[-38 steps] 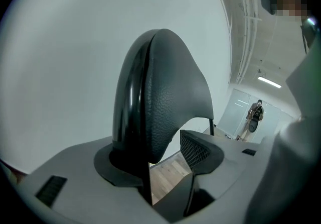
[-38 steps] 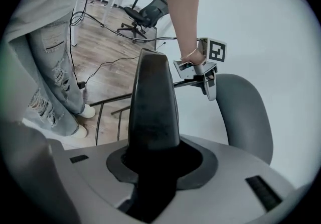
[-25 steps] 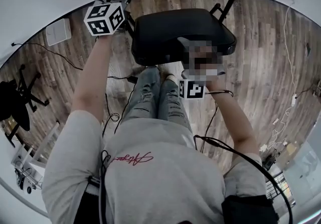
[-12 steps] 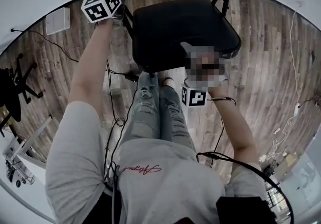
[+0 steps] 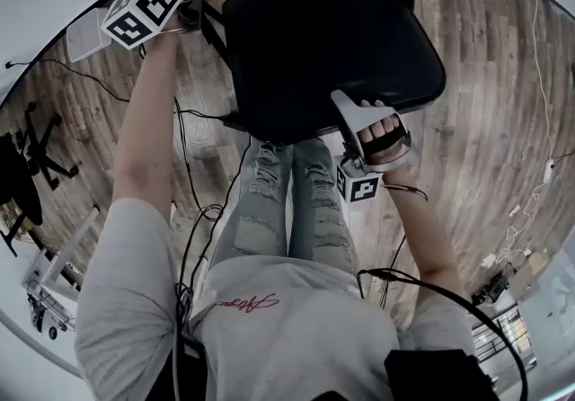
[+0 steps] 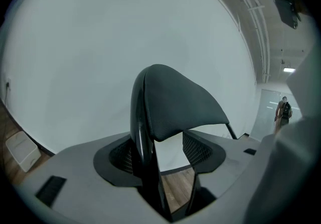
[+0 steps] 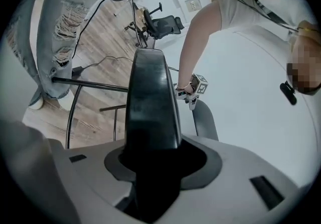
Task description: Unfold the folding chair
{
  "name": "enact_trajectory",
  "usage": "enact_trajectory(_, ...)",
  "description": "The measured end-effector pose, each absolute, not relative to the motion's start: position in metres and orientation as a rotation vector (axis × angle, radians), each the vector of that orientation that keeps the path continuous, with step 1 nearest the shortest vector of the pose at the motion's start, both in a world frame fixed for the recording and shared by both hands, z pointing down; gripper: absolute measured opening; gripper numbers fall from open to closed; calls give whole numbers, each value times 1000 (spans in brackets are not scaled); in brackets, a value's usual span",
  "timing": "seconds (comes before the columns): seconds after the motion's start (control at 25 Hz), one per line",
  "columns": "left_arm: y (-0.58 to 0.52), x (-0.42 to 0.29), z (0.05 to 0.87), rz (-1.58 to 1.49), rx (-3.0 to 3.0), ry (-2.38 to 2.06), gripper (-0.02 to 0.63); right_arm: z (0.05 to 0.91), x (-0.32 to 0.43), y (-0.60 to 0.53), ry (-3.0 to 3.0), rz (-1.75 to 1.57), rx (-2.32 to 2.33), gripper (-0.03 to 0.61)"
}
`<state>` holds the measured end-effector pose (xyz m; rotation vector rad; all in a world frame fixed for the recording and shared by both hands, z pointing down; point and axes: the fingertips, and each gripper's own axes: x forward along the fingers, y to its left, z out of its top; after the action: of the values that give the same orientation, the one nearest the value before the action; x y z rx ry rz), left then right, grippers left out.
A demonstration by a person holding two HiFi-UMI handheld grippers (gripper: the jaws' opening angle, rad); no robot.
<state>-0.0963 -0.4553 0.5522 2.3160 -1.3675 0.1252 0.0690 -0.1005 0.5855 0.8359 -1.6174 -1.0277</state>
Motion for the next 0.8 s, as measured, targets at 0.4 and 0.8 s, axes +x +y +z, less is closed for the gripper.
enact_trajectory(0.4,-374,-94,547,227,2402,-1612,301,634,81,-6,-1562,-1074,900,213)
enact_trajectory(0.8,-239,-113,512,60,2756,-1733,294,653,87,27,-1510,-1095,1002,216)
